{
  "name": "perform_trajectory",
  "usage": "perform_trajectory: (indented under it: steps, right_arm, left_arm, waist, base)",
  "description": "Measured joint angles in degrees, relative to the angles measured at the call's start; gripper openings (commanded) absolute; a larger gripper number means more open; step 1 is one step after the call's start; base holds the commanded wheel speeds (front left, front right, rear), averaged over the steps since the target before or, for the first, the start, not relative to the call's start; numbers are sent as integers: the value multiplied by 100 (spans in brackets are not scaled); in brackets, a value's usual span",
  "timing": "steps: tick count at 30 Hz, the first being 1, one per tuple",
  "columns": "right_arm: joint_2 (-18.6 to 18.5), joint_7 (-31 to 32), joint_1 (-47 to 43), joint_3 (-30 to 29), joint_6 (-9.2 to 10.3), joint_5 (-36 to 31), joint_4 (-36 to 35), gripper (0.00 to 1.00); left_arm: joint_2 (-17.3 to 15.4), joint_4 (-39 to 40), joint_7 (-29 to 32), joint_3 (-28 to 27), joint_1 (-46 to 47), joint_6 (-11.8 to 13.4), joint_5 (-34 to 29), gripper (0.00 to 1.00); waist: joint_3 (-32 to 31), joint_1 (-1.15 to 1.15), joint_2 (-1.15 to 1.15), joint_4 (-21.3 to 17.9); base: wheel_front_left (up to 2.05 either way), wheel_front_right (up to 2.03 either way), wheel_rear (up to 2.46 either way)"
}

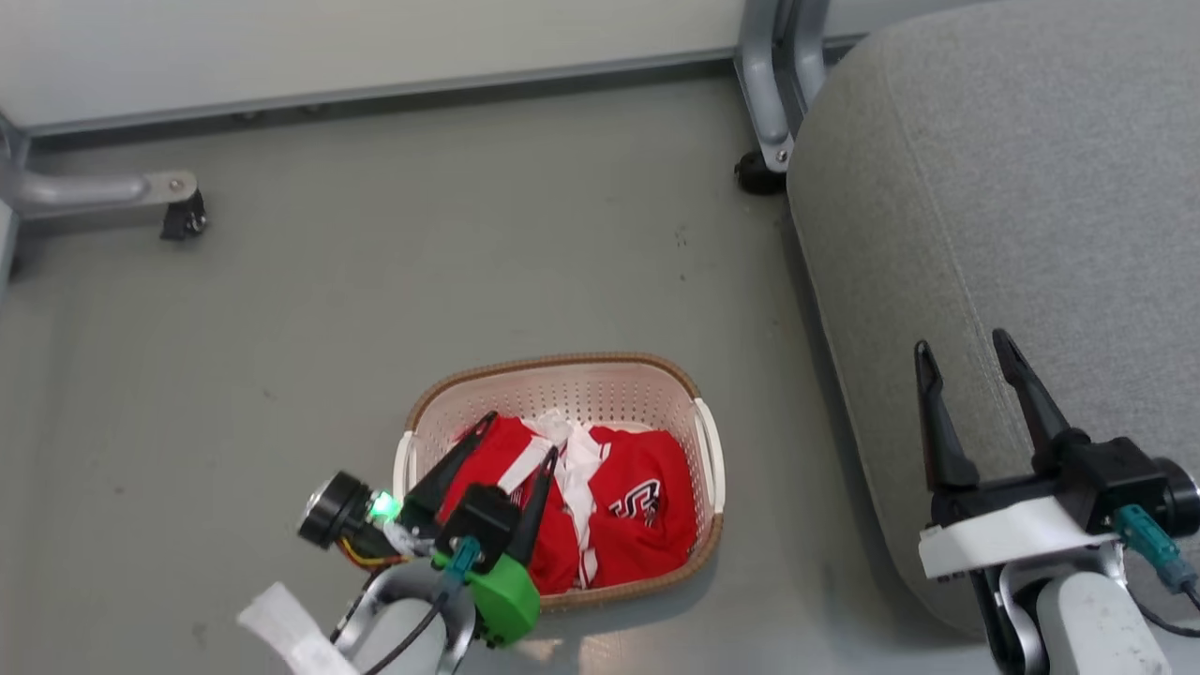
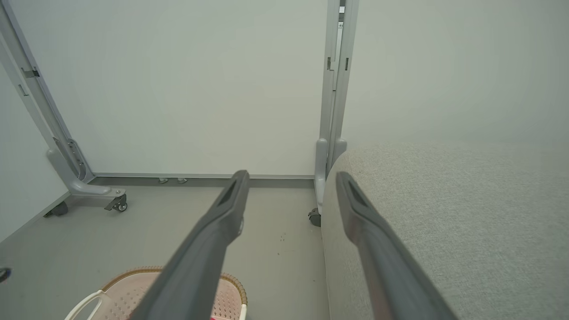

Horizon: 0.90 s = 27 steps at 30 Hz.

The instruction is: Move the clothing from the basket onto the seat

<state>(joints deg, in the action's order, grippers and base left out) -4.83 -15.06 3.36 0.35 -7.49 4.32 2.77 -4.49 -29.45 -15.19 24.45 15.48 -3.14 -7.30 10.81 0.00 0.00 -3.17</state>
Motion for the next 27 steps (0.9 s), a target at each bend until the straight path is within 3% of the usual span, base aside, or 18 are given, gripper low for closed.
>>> perform_trajectory:
  steps: [8,15,22,27]
  right_arm:
    - [-85,0,740,62,0,140,-73,100]
    - [-41,0,1188,111,0,248,-164,100]
    - [43,0,1504,181,0,344,-207,100]
    - [98,0,1622,192,0,435,-172,100]
  left_arm:
    - [-30,-1772,1,742,1831,3,-604,100]
    - [84,-3310,265,1354,3120,-330,-938,100]
    - [153,-4164,606,2086,3753,-420,-1040,100]
    - [167,-4373,714,2828,3894,-426,-773,100]
  waist:
    - [1121,0,0,-137]
    - [2036,1,0,-329]
    - [2855,1,0,-566]
    - [3314,1,0,-765]
  base:
    - [0,0,0]
    - [0,0,0]
    - [0,0,0]
    - [0,0,0]
